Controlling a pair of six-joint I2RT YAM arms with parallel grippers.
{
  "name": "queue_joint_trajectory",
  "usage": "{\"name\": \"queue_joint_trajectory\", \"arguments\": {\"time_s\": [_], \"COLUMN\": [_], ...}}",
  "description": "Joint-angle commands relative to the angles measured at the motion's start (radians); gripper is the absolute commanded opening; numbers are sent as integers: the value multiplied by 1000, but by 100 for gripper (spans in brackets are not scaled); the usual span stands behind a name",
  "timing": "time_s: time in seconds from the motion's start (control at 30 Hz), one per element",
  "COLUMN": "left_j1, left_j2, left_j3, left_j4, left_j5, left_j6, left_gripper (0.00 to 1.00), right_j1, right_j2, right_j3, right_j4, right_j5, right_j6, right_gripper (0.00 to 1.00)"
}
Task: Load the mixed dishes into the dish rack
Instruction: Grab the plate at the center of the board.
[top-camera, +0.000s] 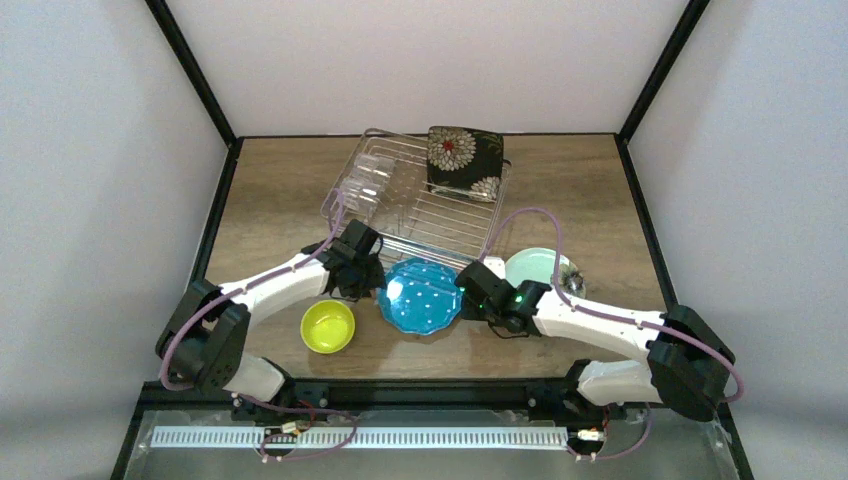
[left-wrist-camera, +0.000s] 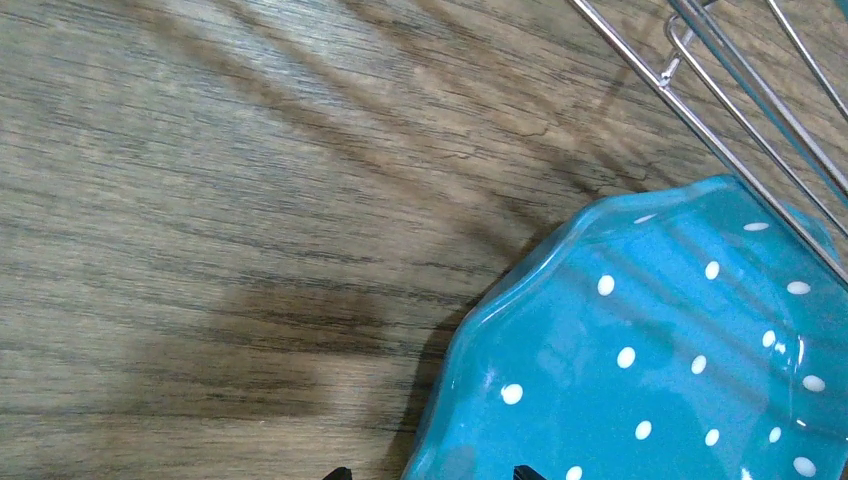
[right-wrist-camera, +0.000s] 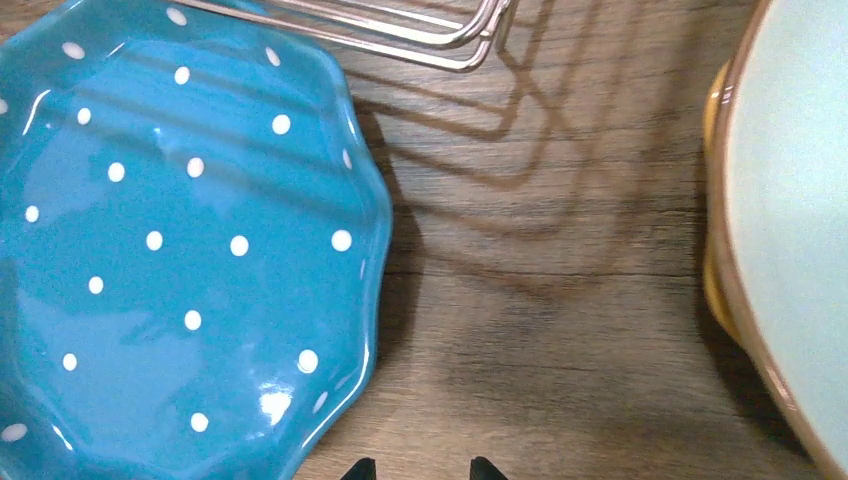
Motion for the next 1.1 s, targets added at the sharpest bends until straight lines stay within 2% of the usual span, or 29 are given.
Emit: {"name": "queue_joint_trajectory", "arguments": {"time_s": [0.0,0.23,0.7,1.07], "left_j1": [-9,-13,-23,-25], "left_j2": [14,42,117,157], "left_j3": [-18,-14,-2,9], "left_j4": [32,32,62,72], "left_j5": [14,9,21,39], "left_j6": [8,24,29,34], "left_gripper": [93,93,93,93], "right_j1": [4,3,3,4], "right_j2": [-34,-96,-88,-10], "right_j3": [-71,-198,-300,-350], "right_j4": [162,345,551,638], "right_j5": [-20,-49,-23,4], "right_j6": [50,113,178,271], "right_gripper": [55,64,68,68]}}
